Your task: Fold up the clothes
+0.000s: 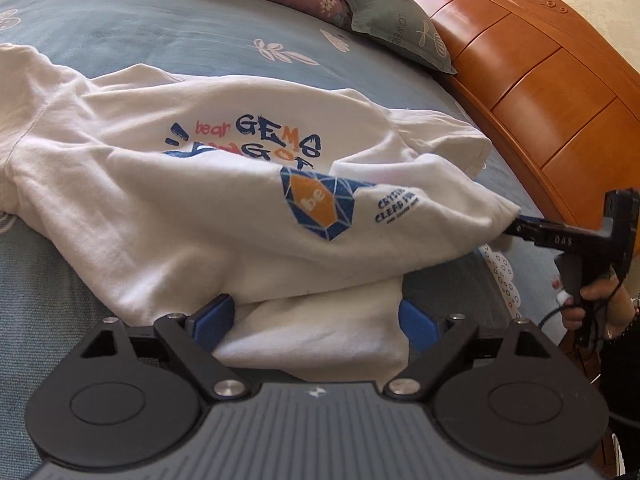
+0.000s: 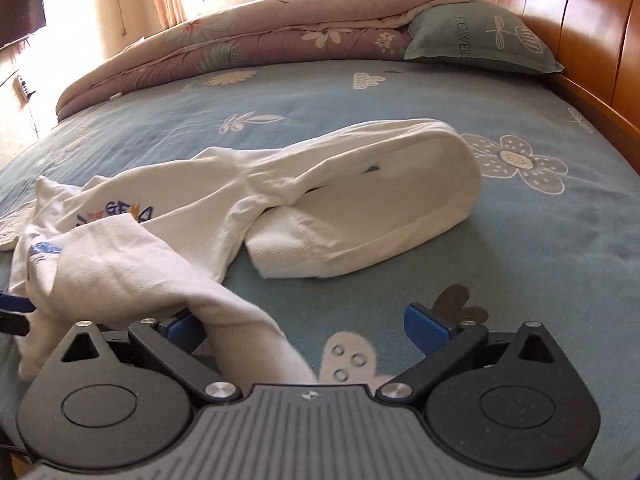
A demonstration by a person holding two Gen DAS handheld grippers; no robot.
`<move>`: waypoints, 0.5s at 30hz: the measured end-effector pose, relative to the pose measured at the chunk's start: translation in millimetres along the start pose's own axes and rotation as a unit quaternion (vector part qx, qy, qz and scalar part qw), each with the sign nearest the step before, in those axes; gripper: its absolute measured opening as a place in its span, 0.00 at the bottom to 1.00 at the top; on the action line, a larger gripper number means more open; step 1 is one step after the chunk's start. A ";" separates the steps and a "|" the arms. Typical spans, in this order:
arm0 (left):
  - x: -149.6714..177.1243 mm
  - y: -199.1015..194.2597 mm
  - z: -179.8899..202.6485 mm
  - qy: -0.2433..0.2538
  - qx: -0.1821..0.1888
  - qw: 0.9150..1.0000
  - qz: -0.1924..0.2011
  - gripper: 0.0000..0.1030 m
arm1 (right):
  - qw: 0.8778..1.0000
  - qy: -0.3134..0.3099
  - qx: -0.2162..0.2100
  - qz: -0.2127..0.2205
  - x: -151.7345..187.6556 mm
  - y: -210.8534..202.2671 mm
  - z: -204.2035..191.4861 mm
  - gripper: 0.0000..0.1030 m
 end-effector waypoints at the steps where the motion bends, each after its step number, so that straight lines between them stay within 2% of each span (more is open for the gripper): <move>1: 0.0 -0.2 0.3 0.001 -0.001 1.000 -0.001 0.87 | 1.000 0.006 0.000 0.000 -6.9 6.2 8.2 1.00; 4: -0.3 0.6 1.1 0.004 -0.002 1.000 -0.004 0.87 | 0.996 0.047 -0.071 -0.002 -23.3 6.2 26.1 1.00; 6: 0.0 1.7 1.1 0.003 0.005 1.000 -0.003 0.90 | 0.994 0.039 -0.093 0.030 -29.8 -10.9 30.6 1.00; 7: 0.0 2.3 1.2 0.004 0.007 1.000 -0.002 0.92 | 0.995 0.033 -0.085 0.045 -32.9 -17.7 34.5 1.00; 10: -0.7 4.9 2.9 0.008 0.008 1.000 -0.005 0.96 | 0.998 0.043 -0.020 0.050 -40.9 -11.0 61.7 1.00; 12: -1.1 6.6 4.2 0.013 0.007 1.000 -0.008 0.97 | 0.996 0.075 0.016 0.047 -45.1 7.4 89.1 0.90; 15: -1.1 6.9 4.8 0.014 0.005 1.000 -0.010 0.97 | 0.991 0.128 0.023 0.038 -45.6 40.4 118.9 0.76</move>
Point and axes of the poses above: each gripper's, at about its wrist camera, not at the fingertips, and y roughly the way its jaws point, z to its right, x to its underside, the point moved 5 cm from there along y, roughly the way its jaws point, and after that the axes turned 7 degrees about z, right-handed, at the moved point
